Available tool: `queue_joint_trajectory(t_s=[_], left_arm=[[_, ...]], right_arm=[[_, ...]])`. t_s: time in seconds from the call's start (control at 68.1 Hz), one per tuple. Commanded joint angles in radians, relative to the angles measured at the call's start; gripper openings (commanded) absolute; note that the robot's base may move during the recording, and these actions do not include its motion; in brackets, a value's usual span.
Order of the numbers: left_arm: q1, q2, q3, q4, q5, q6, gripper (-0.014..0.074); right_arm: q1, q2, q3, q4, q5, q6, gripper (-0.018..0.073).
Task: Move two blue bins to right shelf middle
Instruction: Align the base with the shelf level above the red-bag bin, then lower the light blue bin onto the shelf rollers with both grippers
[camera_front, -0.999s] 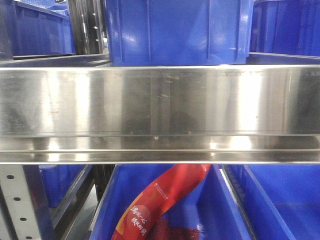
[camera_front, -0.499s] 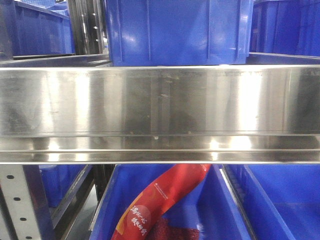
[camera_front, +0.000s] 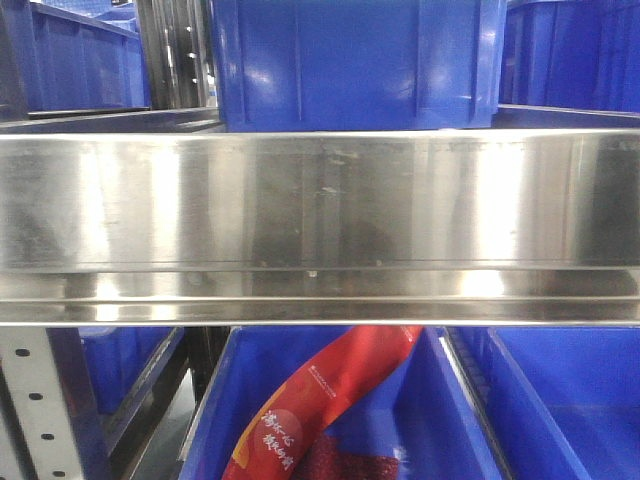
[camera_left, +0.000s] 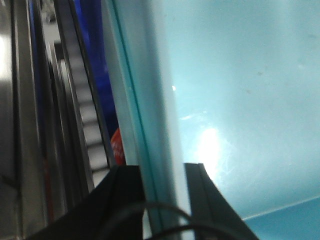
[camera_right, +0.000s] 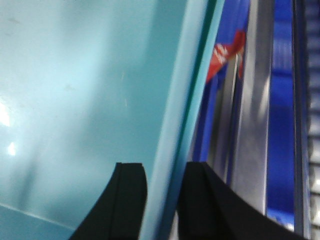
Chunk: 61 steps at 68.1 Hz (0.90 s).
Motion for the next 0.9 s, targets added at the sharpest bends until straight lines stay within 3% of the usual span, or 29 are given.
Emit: queue_joint_trajectory(t_s=[0.0,0.279,0.617,0.749,0.881], left_arm=[[-0.016,-0.013,0.032,-0.041,-0.071,0.013,-0.0111],[-0.016,0.008,0.164,-0.041,-0.137,0.013,-0.0111],[-0.016,0.051,0.194,-0.043,-0.142,0.013,-0.0098],[-0.016,0.051,0.194,-0.043,-0.142,0.013,0.0029],[-0.016,0.051,0.194,-0.043,-0.14,0.013,0.0262]], right_arm=[[-0.007,-0.01,0.049,-0.062,-0.106,0.001,-0.0154],[-0.007,-0.008,0.216,-0.078,-0.239,0.001,-0.0154],[-0.007,0.031,0.228,-0.083,-0.251,0.001,-0.015],[-0.007,0.047,0.228,-0.083,-0.239,0.001,-0.0049],[-0.007,0.051,0.228,-0.083,-0.231,0.001,0.0204]])
